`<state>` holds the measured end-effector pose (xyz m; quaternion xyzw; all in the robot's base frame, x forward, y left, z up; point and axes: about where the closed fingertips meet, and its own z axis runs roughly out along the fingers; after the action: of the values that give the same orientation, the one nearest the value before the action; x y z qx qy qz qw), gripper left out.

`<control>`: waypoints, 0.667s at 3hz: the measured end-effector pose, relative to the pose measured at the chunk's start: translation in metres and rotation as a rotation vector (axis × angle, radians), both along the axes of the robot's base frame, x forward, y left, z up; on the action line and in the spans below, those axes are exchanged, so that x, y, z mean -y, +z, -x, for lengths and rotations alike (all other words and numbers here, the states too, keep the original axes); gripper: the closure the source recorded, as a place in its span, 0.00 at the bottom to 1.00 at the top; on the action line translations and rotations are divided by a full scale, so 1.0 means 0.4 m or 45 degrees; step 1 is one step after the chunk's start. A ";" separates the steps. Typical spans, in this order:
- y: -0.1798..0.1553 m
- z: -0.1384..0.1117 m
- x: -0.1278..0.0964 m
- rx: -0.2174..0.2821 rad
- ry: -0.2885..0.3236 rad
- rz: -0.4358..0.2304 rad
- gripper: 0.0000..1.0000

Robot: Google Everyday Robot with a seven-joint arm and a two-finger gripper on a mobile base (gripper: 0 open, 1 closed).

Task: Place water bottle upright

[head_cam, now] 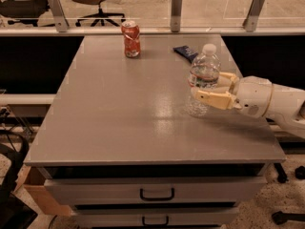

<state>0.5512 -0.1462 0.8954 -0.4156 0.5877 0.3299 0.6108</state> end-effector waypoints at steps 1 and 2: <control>0.005 0.000 0.000 0.000 0.000 0.000 0.85; 0.006 0.000 0.000 0.000 0.000 0.000 0.62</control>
Offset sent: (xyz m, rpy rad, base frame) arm 0.0000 0.0001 0.0021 0.0000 0.0000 0.0001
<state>0.5512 -0.1460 0.8979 -0.4157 0.5876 0.3300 0.6107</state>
